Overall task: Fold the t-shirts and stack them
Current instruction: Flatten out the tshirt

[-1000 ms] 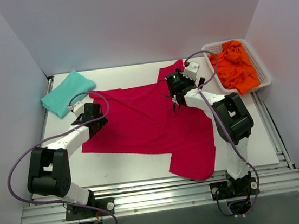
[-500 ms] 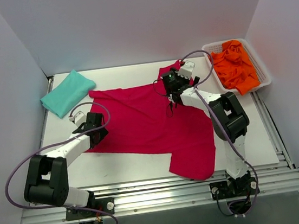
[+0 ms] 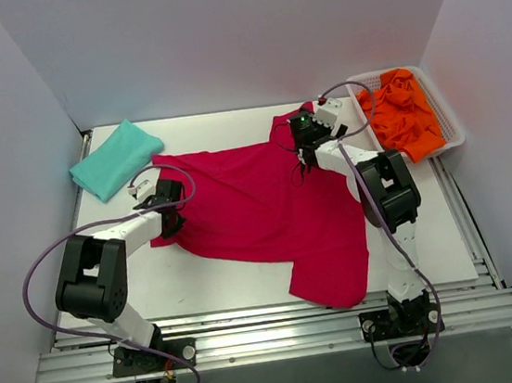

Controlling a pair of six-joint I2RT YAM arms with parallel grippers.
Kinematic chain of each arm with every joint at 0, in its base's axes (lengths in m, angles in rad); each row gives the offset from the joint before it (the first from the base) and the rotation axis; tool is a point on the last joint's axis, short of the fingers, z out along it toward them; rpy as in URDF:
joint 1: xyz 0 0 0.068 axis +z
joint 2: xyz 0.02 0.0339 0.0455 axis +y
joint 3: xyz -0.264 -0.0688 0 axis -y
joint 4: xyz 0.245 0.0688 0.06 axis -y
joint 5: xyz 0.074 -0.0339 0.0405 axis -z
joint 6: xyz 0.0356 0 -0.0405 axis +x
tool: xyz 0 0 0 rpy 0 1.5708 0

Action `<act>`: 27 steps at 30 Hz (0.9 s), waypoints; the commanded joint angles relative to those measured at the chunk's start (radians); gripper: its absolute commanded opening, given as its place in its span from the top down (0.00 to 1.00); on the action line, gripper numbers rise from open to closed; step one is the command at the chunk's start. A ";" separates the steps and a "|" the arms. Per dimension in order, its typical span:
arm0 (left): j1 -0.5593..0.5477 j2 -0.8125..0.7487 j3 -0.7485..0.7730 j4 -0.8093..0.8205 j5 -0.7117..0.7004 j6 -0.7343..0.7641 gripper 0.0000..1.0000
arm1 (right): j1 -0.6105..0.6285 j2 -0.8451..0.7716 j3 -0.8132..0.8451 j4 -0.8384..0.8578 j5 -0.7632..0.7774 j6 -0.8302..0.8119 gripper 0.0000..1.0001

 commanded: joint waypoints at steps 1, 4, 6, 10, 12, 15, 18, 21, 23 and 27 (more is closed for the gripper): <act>-0.006 0.007 0.002 -0.070 0.034 0.004 0.98 | -0.034 -0.011 -0.012 0.041 -0.026 0.028 0.06; -0.009 -0.032 -0.021 -0.102 0.040 0.001 0.98 | -0.050 -0.005 -0.050 0.083 -0.084 0.039 0.08; -0.012 -0.084 -0.059 -0.107 0.060 -0.016 0.98 | -0.051 0.004 -0.049 0.087 -0.101 0.042 0.09; -0.056 -0.151 -0.052 -0.220 0.016 -0.089 0.98 | -0.060 0.023 -0.044 0.084 -0.104 0.046 0.09; -0.095 -0.194 -0.073 -0.274 0.002 -0.137 0.98 | -0.080 0.021 -0.050 0.087 -0.113 0.051 0.09; -0.136 -0.251 -0.113 -0.330 -0.015 -0.200 0.98 | -0.106 0.015 -0.070 0.100 -0.142 0.060 0.09; -0.150 -0.286 -0.129 -0.390 -0.026 -0.240 0.98 | -0.126 0.013 -0.082 0.106 -0.150 0.065 0.09; -0.155 -0.321 -0.164 -0.420 -0.034 -0.263 0.98 | -0.143 0.017 -0.092 0.110 -0.168 0.072 0.09; -0.155 -0.335 -0.173 -0.432 -0.050 -0.270 0.82 | -0.149 0.018 -0.099 0.121 -0.188 0.077 0.09; -0.155 -0.340 -0.147 -0.455 -0.078 -0.274 0.07 | -0.151 0.017 -0.098 0.126 -0.210 0.077 0.10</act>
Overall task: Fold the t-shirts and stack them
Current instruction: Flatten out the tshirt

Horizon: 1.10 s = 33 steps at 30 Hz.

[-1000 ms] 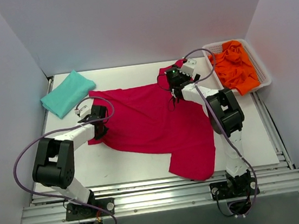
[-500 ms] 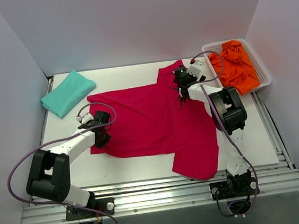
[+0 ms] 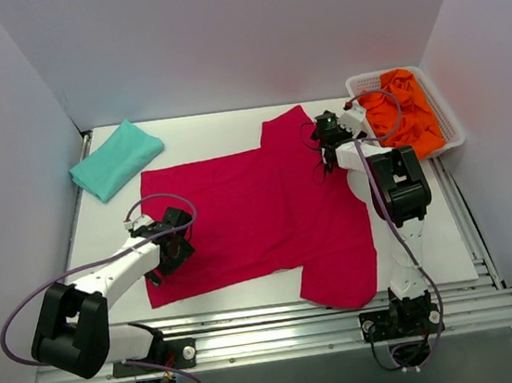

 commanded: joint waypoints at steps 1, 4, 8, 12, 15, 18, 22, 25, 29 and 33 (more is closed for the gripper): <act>-0.005 -0.032 0.038 -0.071 -0.058 -0.032 0.04 | 0.009 -0.003 -0.004 0.022 -0.018 0.018 0.10; -0.005 -0.062 0.107 -0.117 -0.103 -0.026 0.05 | 0.023 -0.033 -0.019 0.031 -0.004 0.009 0.11; -0.002 -0.140 0.231 -0.102 -0.178 0.039 0.06 | 0.058 -0.094 -0.020 0.018 0.043 -0.016 0.11; 0.016 -0.171 0.267 0.077 -0.196 0.166 0.06 | 0.095 -0.136 -0.011 0.010 0.093 -0.039 0.11; 0.102 -0.132 0.254 0.311 -0.131 0.284 0.06 | 0.104 -0.124 0.019 0.025 0.039 -0.053 0.24; 0.246 -0.023 0.257 0.490 0.072 0.338 0.00 | 0.103 -0.073 0.091 0.025 -0.056 -0.069 0.66; 0.326 0.169 0.326 0.679 0.213 0.385 0.57 | 0.101 0.023 0.222 -0.037 -0.107 -0.077 0.98; 0.369 0.417 0.447 0.704 0.291 0.396 0.97 | 0.098 0.095 0.311 -0.071 -0.125 -0.086 1.00; 0.406 0.635 0.611 0.676 0.428 0.393 0.98 | 0.082 0.172 0.368 -0.082 -0.153 -0.080 1.00; 0.415 0.740 0.685 0.679 0.471 0.376 0.98 | 0.060 0.223 0.391 -0.085 -0.176 -0.077 1.00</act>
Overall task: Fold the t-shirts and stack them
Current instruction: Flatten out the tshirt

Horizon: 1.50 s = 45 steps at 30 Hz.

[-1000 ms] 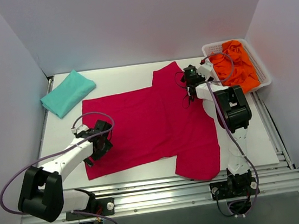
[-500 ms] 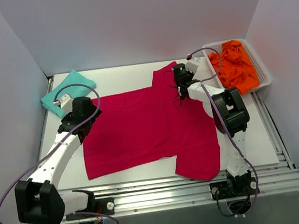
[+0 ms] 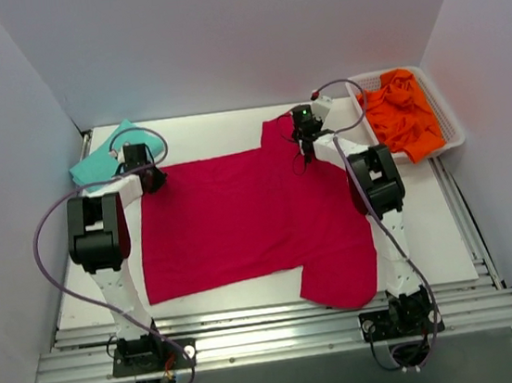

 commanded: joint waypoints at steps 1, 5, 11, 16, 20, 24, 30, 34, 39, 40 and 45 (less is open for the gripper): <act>0.012 0.039 0.084 0.032 0.089 0.003 0.98 | -0.030 0.034 0.047 -0.039 -0.030 0.005 1.00; 0.013 0.070 0.132 0.000 0.069 -0.003 0.98 | -0.069 0.092 0.067 -0.052 -0.050 0.037 1.00; 0.016 0.124 0.213 -0.037 0.081 -0.009 0.98 | -0.119 0.137 0.116 -0.083 -0.019 0.065 1.00; 0.018 0.180 0.303 -0.074 0.092 -0.017 0.98 | -0.166 0.190 0.206 -0.117 -0.042 0.079 1.00; 0.019 0.208 0.354 -0.092 0.118 -0.020 0.98 | -0.182 0.212 0.246 -0.132 -0.021 0.082 1.00; 0.021 0.248 0.419 -0.115 0.143 -0.020 0.98 | -0.192 0.230 0.277 -0.135 -0.014 0.088 1.00; 0.021 0.262 0.454 -0.097 0.161 -0.006 0.98 | -0.195 0.246 0.308 -0.091 -0.043 0.064 1.00; 0.024 0.218 0.422 -0.028 0.175 0.004 0.98 | -0.186 0.126 0.156 0.104 -0.077 0.028 0.72; 0.030 0.078 0.397 0.118 0.209 0.029 0.87 | -0.160 0.001 0.108 0.167 -0.044 -0.034 0.21; 0.030 0.055 0.406 0.122 0.218 0.038 0.73 | -0.154 -0.051 0.093 0.169 -0.036 -0.045 0.21; 0.028 -0.179 0.319 0.170 0.222 0.087 0.06 | -0.103 -0.289 -0.004 0.175 0.054 -0.135 0.18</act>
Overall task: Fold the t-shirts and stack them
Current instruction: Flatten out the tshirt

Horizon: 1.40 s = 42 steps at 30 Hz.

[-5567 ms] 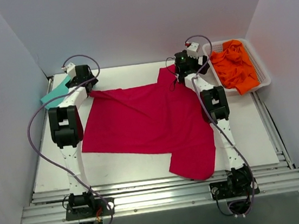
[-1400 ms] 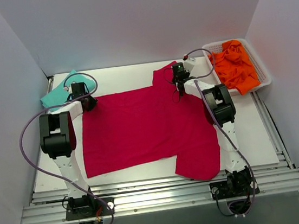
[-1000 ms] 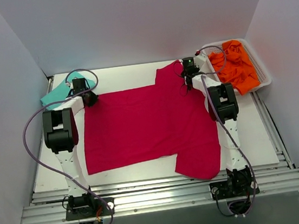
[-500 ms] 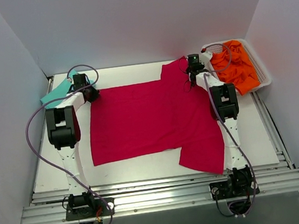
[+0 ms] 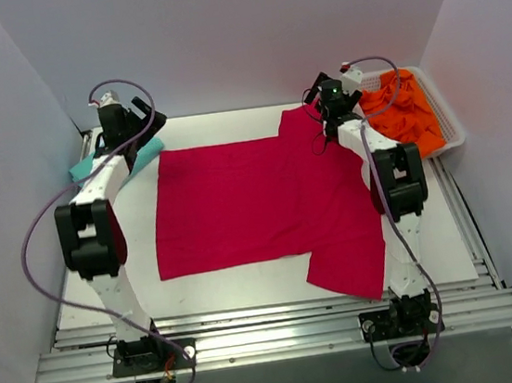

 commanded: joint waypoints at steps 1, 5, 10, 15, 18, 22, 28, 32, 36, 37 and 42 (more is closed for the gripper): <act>0.005 -0.280 -0.142 0.212 0.033 0.062 0.04 | 0.062 -0.285 -0.054 0.083 0.112 -0.107 0.18; 0.006 -0.467 -0.530 0.594 0.196 -0.085 0.06 | 0.183 -0.484 -0.328 0.188 0.213 -0.232 0.19; 0.077 -0.277 -0.703 1.206 0.601 -0.439 0.00 | 0.169 -0.671 -0.554 0.111 -0.021 -0.107 0.21; -0.081 -0.526 -1.123 1.267 0.334 -0.315 0.06 | 0.401 -0.892 -0.752 -0.099 0.454 -0.103 0.00; -0.333 -0.805 -1.136 0.765 0.027 -0.061 0.06 | 0.447 -0.948 -0.710 -0.455 0.637 0.114 0.00; -0.627 -1.036 -1.043 0.095 -0.674 -0.046 0.06 | 0.560 -0.937 -0.556 -1.190 0.787 0.571 0.00; -0.652 -1.214 -1.139 -0.030 -0.658 -0.138 0.02 | 0.807 -1.024 -0.707 -1.187 0.547 0.655 0.04; -0.664 -1.213 -1.109 -0.170 -0.691 -0.186 0.02 | 0.823 -1.315 -0.996 -0.815 0.167 0.483 0.10; -0.667 -1.161 -1.035 -0.446 -0.769 -0.319 0.02 | 0.806 -1.454 -1.118 -0.801 0.013 0.504 0.11; -0.667 -1.156 -1.039 -0.451 -0.769 -0.333 0.02 | 0.805 -1.459 -1.105 -0.935 0.060 0.526 0.11; -0.664 -1.132 -1.095 -0.403 -0.761 -0.367 0.02 | 0.820 -1.498 -1.094 -1.238 0.118 0.690 0.11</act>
